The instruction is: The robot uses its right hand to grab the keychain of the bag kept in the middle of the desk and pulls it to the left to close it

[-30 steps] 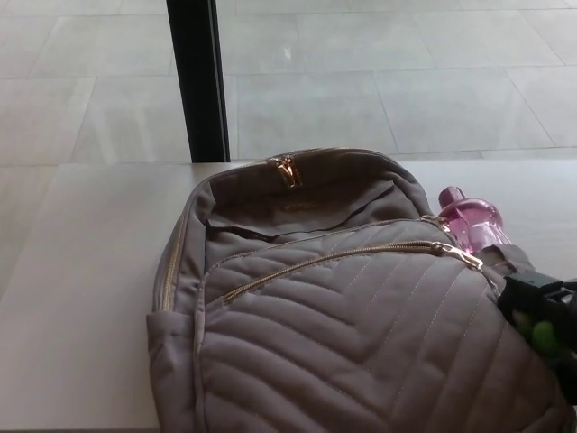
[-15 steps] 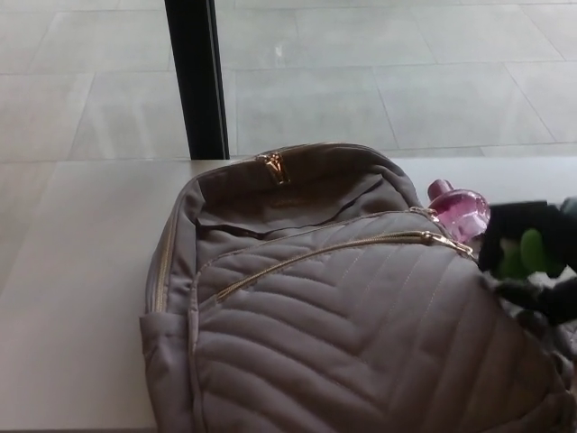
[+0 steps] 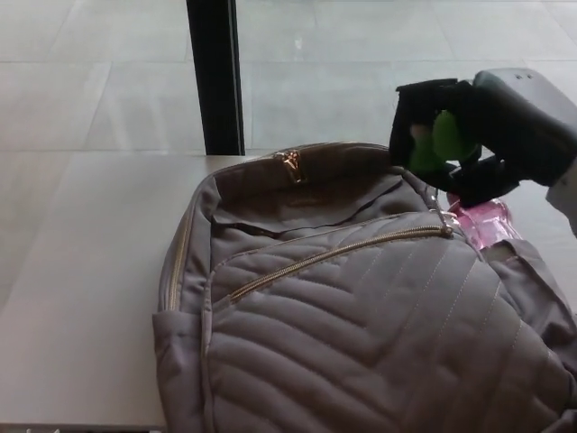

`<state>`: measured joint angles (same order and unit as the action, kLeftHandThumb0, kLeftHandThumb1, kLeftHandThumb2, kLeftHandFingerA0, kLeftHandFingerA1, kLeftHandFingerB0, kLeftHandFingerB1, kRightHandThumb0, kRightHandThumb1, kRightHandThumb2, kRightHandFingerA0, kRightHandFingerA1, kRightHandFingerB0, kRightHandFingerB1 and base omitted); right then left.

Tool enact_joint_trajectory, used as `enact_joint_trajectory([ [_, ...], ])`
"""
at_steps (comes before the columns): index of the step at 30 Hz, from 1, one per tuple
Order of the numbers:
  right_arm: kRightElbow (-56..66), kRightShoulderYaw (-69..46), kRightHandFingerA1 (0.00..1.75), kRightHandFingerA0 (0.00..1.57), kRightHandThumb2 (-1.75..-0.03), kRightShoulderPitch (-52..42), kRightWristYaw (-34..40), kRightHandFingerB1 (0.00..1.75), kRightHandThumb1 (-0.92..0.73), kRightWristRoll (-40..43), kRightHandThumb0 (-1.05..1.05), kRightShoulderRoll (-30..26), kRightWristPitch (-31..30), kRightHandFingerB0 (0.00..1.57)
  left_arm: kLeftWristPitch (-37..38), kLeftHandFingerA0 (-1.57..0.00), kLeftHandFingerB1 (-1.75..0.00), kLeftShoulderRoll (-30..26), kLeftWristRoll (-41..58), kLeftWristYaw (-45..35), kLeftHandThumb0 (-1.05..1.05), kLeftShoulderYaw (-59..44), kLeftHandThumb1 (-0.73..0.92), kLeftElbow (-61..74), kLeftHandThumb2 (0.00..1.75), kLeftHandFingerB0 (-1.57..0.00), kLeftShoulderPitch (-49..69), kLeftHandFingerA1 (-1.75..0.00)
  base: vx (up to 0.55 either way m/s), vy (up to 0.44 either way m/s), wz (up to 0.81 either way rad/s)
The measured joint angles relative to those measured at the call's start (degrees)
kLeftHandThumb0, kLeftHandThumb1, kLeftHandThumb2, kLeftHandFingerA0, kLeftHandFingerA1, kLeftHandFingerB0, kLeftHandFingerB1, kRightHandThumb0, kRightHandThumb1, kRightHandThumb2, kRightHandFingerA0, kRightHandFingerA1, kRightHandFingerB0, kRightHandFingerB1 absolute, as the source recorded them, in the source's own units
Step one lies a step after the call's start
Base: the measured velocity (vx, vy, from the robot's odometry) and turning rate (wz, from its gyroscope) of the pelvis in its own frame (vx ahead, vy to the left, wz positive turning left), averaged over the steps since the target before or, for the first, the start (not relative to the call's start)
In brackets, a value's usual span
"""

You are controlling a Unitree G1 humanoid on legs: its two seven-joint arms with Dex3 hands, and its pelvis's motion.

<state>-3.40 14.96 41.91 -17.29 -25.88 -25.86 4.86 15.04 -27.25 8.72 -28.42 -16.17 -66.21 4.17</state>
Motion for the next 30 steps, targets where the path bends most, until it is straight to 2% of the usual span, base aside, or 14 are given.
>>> enact_joint_trajectory([
  [4, 0.28, 4.00, 1.75, 0.81, -0.87, 2.70, -3.55, 1.52, -0.62, -0.30, -0.13, 3.35, -2.93, 0.71, 0.01, -0.55, -0.39, -0.02, -0.34, 0.06, -0.68, 0.45, 0.72, 0.13, 0.62, -0.45, 0.15, -0.50, 0.00, 0.000, 0.00],
  [5, 0.61, 5.25, 1.75, 0.79, -0.73, 3.06, -4.36, 1.50, -0.62, -0.58, -0.15, 4.44, -3.79, 0.70, 0.03, -0.56, -0.39, -0.03, -0.49, 0.08, -0.67, 0.63, 0.73, 0.28, 0.62, -0.44, 0.22, -0.50, 0.00, 0.000, 0.00],
  [6, 1.00, 6.39, 1.63, 0.90, -0.77, 3.25, -5.15, 1.31, -0.67, -0.82, -0.20, 5.56, -4.66, 0.79, 0.10, -0.56, -0.38, -0.03, -0.62, 0.09, -0.66, 0.85, 0.74, 0.41, 0.62, -0.43, 0.21, -0.48, 0.00, 0.000, 0.00],
  [9, 1.32, 10.20, 1.74, 1.02, -0.82, 2.94, -6.11, 1.39, -0.70, -1.99, -0.16, 9.92, -7.30, 0.73, 0.19, -0.55, -0.38, -0.07, -0.97, 0.26, -0.66, 1.44, 0.74, 0.33, 0.62, -0.42, 0.22, -0.48, 0.00, 0.000, 0.00],
  [11, 1.05, 12.64, 1.75, 0.83, -0.91, 2.10, -6.16, 1.54, -0.63, -2.89, -0.20, 12.99, -8.68, 0.73, 0.21, -0.56, -0.39, -0.08, -1.20, 0.36, -0.66, 1.83, 0.74, 0.33, 0.62, -0.45, -0.06, -0.51, 0.00, 0.000, 0.00],
  [12, 0.83, 14.05, 1.65, 0.86, -0.90, 1.81, -6.20, 1.23, -0.65, -3.48, -0.22, 14.54, -9.56, 0.81, 0.22, -0.56, -0.39, -0.07, -1.27, 0.44, -0.64, 1.98, 0.74, 0.34, 0.62, -0.44, -0.14, -0.50, 0.00, 0.000, 0.00],
  [16, -1.85, 19.79, 1.66, 0.86, -0.81, 1.32, -5.96, 1.17, -0.74, -6.53, -0.32, 20.43, -12.84, 0.79, 0.27, -0.56, -0.40, -0.07, -1.74, 1.03, -0.65, 2.84, 0.74, 0.41, 0.62, -0.45, -0.30, -0.52, 0.00, 0.000, 0.00],
  [17, -3.06, 20.78, 1.75, 0.87, -0.89, 1.38, -5.67, 1.52, -0.68, -7.32, -0.30, 22.11, -13.66, 0.72, 0.27, -0.55, -0.40, -0.05, -1.79, 1.23, -0.65, 3.04, 0.75, 0.42, 0.63, -0.45, -0.34, -0.52, 0.00, 0.000, 0.00],
  [20, -7.31, 23.24, 1.75, 0.90, -0.85, 1.39, -4.39, 1.64, -0.71, -8.94, -0.33, 27.75, -15.79, 0.70, 0.28, -0.55, -0.40, 0.00, -1.93, 1.64, -0.64, 3.78, 0.75, 0.59, 0.63, -0.44, -0.46, -0.51, 0.00, 0.000, 0.00],
  [22, -10.09, 24.43, 1.62, 0.84, -0.74, 1.72, -3.22, 1.21, -0.66, -10.08, -0.23, 31.31, -17.12, 0.72, 0.30, -0.54, -0.40, 0.03, -2.11, 1.96, -0.67, 4.28, 0.76, 0.71, 0.63, -0.45, -0.45, -0.50, 0.00, 0.000, 0.00],
  [25, -15.22, 25.58, 1.63, 0.81, -0.71, 2.97, -1.72, 1.12, -0.66, -11.17, -0.22, 36.74, -18.74, 0.73, 0.40, -0.54, -0.39, 0.20, -2.65, 2.41, -0.67, 5.25, 0.76, 0.85, 0.63, -0.45, -0.41, -0.49, 0.00, 0.000, 0.00],
  [27, -18.14, 26.18, 1.31, 0.85, -0.75, 3.85, -0.56, 0.73, -0.62, -11.83, -0.26, 38.44, -19.56, 0.81, 0.60, -0.54, -0.41, 0.58, -3.11, 2.80, -0.70, 5.89, 0.74, 0.83, 0.62, -0.49, -0.52, -0.51, 0.00, 0.000, 0.00],
  [28, -19.50, 26.31, 1.13, 0.84, -0.78, 3.89, -0.15, 0.72, -0.66, -11.95, -0.28, 38.45, -19.79, 0.80, 0.68, -0.54, -0.40, 0.73, -3.12, 2.88, -0.70, 5.97, 0.74, 0.85, 0.62, -0.48, -0.63, -0.49, 0.00, 0.000, 0.00],
  [30, -21.62, 26.48, 1.19, 0.86, -0.91, 3.92, 0.80, 0.86, -0.64, -12.06, -0.26, 38.45, -19.88, 0.78, 0.68, -0.53, -0.40, 1.02, -3.15, 2.98, -0.67, 6.12, 0.75, 0.64, 0.63, -0.47, -0.42, -0.49, 0.00, 0.000, 0.00],
])
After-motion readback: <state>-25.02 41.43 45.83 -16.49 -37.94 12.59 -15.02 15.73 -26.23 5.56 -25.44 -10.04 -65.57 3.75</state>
